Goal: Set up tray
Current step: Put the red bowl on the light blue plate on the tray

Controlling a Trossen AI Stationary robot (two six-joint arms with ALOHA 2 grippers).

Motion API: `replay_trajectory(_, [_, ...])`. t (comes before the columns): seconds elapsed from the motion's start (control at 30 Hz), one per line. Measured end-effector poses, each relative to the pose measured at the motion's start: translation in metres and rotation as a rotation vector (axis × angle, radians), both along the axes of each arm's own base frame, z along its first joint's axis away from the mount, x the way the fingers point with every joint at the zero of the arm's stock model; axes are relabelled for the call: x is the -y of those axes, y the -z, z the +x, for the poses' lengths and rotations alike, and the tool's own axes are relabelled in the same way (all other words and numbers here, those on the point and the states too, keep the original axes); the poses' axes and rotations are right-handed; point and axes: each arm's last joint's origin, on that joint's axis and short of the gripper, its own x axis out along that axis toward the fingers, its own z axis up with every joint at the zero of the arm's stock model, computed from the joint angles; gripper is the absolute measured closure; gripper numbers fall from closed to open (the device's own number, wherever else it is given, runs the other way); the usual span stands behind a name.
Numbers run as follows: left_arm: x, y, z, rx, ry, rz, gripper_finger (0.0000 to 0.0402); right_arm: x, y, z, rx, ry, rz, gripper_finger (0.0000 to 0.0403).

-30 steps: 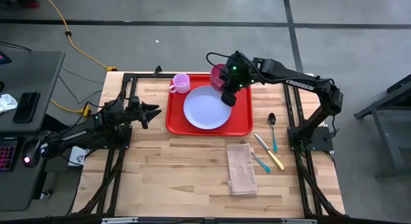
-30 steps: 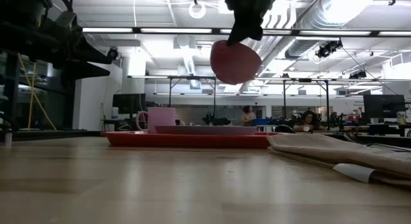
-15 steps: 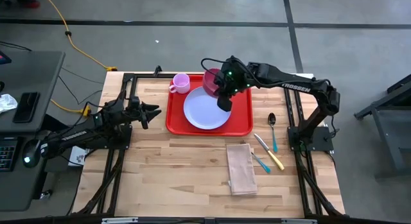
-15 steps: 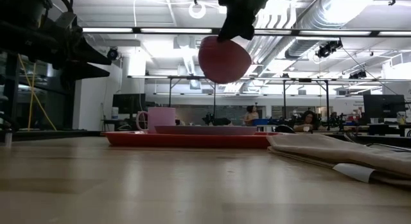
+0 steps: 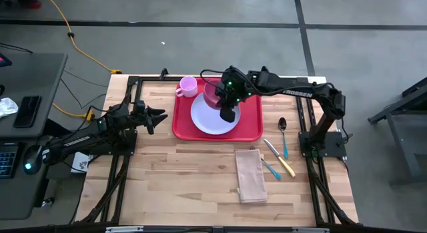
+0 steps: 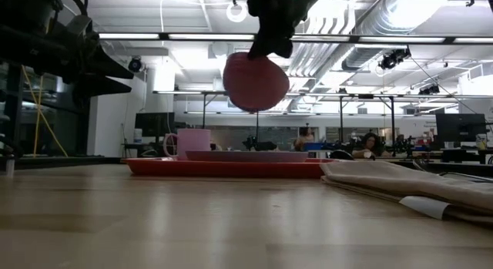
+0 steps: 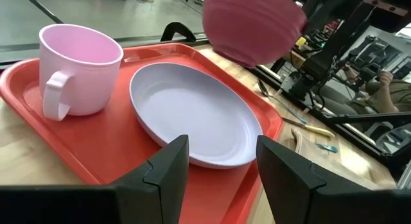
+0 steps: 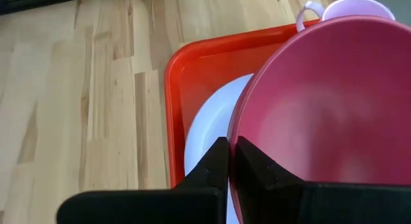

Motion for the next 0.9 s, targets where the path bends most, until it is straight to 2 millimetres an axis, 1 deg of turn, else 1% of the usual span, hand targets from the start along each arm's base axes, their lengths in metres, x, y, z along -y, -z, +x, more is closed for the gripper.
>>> replay_trajectory(0.17, [0.0,0.0,0.0,0.0,0.0,0.001,0.019,0.0,0.007,0.004,-0.013,-0.013,0.019,0.0403])
replay_trajectory(0.47, [0.0,0.0,0.0,0.0,0.0,0.001,0.019,0.001,0.007,0.004,-0.019,0.002,0.003,0.0403])
replay_trajectory(0.57, [0.0,0.0,0.0,0.0,0.0,0.001,0.019,0.002,0.012,0.008,-0.029,0.001,0.005,0.0403])
replay_trajectory(0.77, [0.0,0.0,0.0,0.0,0.0,0.001,0.019,0.002,0.029,0.017,-0.07,-0.025,0.002,0.0403])
replay_trajectory(0.9, [0.0,0.0,0.0,0.0,0.0,0.001,0.019,0.002,0.034,0.022,-0.065,-0.04,0.014,0.0403])
